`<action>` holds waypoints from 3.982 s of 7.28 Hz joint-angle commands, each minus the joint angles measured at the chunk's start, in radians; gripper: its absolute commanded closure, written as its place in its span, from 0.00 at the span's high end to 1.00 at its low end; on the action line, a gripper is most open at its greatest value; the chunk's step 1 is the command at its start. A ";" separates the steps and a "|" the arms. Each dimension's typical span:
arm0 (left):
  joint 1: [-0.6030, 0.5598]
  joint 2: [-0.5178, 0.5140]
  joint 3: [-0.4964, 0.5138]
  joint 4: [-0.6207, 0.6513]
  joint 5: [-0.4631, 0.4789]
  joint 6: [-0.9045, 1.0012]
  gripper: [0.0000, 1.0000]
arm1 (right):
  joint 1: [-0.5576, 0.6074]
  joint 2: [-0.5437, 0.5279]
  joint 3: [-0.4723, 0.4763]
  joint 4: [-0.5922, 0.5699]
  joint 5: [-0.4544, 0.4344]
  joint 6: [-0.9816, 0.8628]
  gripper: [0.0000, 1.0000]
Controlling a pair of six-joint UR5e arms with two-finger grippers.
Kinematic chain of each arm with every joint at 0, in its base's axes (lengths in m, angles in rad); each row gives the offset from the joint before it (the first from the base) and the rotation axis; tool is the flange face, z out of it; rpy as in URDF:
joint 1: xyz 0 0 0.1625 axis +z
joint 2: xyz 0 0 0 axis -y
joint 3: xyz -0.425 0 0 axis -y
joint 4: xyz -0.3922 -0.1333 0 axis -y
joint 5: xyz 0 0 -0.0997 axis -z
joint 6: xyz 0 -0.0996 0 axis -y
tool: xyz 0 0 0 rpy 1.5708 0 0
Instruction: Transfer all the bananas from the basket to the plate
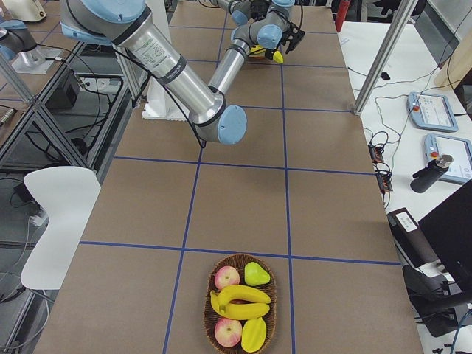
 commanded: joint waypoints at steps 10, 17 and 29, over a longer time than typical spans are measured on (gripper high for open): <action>-0.274 0.641 -0.133 -0.216 0.197 -0.226 0.00 | 0.256 -0.294 -0.034 0.090 0.083 -0.279 1.00; -0.178 0.701 0.115 -0.575 0.299 -0.384 0.00 | 0.228 -0.296 -0.034 0.092 0.054 -0.279 1.00; -0.127 0.809 0.156 -0.649 0.304 -0.383 1.00 | 0.227 -0.332 -0.033 0.106 0.051 -0.283 1.00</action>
